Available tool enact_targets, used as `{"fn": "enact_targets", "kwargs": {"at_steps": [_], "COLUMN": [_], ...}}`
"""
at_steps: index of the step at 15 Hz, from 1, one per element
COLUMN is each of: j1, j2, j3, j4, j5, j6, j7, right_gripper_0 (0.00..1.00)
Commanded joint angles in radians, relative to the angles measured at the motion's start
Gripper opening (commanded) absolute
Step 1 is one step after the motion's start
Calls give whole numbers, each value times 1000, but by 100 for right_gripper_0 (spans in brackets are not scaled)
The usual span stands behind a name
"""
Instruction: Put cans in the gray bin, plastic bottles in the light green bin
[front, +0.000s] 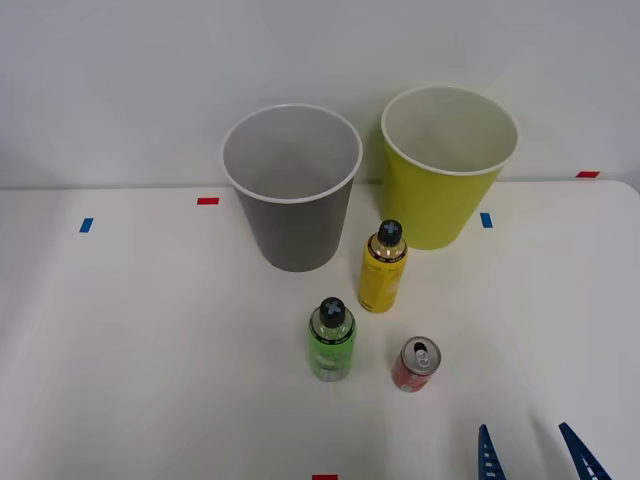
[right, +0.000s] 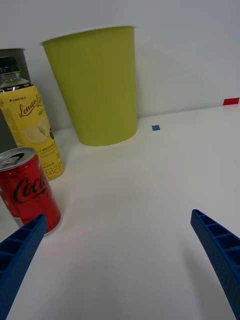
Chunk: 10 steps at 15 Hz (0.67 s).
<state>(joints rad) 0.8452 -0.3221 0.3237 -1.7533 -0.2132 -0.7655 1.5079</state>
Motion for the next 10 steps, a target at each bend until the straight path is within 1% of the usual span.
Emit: {"fn": "enact_targets", "kwargs": {"at_steps": [1, 10], "j1": [0, 0], "j2": [0, 0], "j3": [0, 0], "j4": [0, 0], "j5": [0, 0], "j6": [0, 0], "j7": [0, 0], "right_gripper_0": [100, 100]}}
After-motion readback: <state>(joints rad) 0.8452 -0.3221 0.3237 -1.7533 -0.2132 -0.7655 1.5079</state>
